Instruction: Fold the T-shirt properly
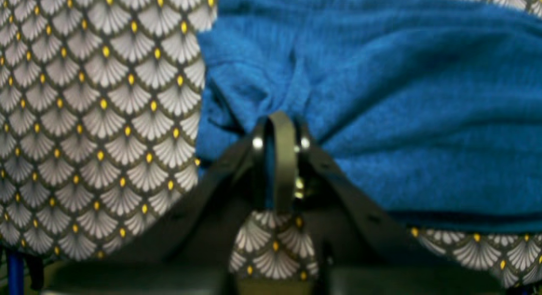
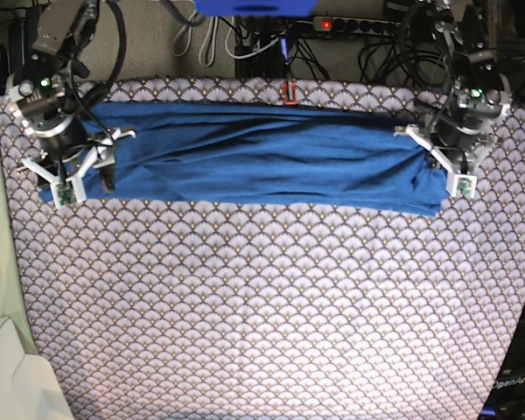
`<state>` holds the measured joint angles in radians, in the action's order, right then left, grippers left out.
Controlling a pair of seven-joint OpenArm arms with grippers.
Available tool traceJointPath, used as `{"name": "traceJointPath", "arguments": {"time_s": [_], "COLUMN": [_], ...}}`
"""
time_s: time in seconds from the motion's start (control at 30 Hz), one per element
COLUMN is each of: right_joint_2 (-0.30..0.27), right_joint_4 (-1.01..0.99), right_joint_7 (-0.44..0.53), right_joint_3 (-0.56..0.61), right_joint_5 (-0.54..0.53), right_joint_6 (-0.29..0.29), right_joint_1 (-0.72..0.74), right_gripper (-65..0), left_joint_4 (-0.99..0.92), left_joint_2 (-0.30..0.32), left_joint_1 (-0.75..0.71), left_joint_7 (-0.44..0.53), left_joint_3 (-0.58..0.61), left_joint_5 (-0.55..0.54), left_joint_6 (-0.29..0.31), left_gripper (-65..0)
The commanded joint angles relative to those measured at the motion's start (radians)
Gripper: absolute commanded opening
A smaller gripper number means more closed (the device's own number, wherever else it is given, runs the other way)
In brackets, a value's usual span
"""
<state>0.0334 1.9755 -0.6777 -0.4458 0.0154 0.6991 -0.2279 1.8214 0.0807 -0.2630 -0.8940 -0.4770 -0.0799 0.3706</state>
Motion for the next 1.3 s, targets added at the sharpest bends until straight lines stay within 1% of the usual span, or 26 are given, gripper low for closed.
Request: {"name": "traceJointPath", "arguments": {"time_s": [0.0, 0.03, 0.1, 0.23, 0.33, 0.4, 0.5, 0.57, 0.67, 0.87, 1.03, 1.1, 1.27], "right_joint_2": [-0.007, -0.007, -0.007, -0.007, -0.007, -0.007, -0.007, -0.007, -0.007, -0.007, -0.010, -0.010, -0.010], "right_joint_4": [0.014, 0.014, 0.014, 0.014, 0.014, 0.014, 0.014, 0.014, 0.014, 0.012, 0.012, 0.012, 0.012], "right_joint_7": [0.023, 0.023, 0.023, 0.023, 0.023, 0.023, 0.023, 0.023, 0.025, 0.025, 0.025, 0.025, 0.025], "right_joint_3": [-0.002, -0.002, -0.002, -0.002, -0.002, -0.002, -0.002, -0.002, -0.002, 0.018, 0.018, 0.018, 0.018], "right_joint_5": [-0.015, -0.015, -0.015, -0.015, -0.015, -0.015, -0.015, -0.015, -0.015, -0.015, -0.015, -0.015, -0.015], "right_joint_6": [-0.001, -0.001, -0.001, -0.001, -0.001, -0.001, -0.001, -0.001, -0.001, -0.001, -0.001, -0.001, -0.001], "right_joint_1": [0.008, 0.008, 0.008, 0.008, 0.009, 0.011, 0.011, 0.012, 0.012, 0.012, 0.012, 0.012, 0.012], "right_gripper": [-31.8, -31.8, -31.8, -31.8, -31.8, -31.8, -31.8, -31.8, -31.8, -31.8, -31.8, -31.8, -31.8], "left_joint_4": [0.022, 0.022, 0.022, 0.030, 0.042, 0.080, 0.114, 0.103, 0.053, -0.062, -0.139, -0.171, -0.229], "left_joint_2": [0.009, 0.009, 0.009, 0.009, 0.006, 0.001, 0.000, 0.001, 0.009, 0.009, 0.009, 0.009, 0.009], "left_joint_1": [0.006, 0.006, 0.006, 0.006, 0.006, 0.003, 0.011, 0.038, 0.058, 0.100, 0.106, 0.133, 0.152], "left_joint_7": [0.019, 0.017, 0.017, 0.023, 0.022, 0.020, 0.017, 0.017, 0.016, 0.017, 0.028, 0.028, 0.028], "left_joint_3": [-0.004, -0.004, -0.010, -0.012, -0.013, -0.032, -0.107, -0.144, -0.162, -0.157, -0.119, -0.101, -0.098], "left_joint_5": [-0.005, -0.005, -0.005, -0.005, -0.007, -0.007, -0.008, -0.008, -0.008, -0.008, -0.008, -0.008, -0.008], "left_joint_6": [0.000, 0.000, -0.002, -0.002, -0.002, 0.000, 0.000, 0.000, 0.000, 0.001, 0.001, 0.001, 0.001], "left_gripper": [-58.7, -54.7, -42.6, -14.0, 0.0, 0.0, 0.0, 0.0, 0.0, 0.0, 0.0, 0.0, 0.0]}}
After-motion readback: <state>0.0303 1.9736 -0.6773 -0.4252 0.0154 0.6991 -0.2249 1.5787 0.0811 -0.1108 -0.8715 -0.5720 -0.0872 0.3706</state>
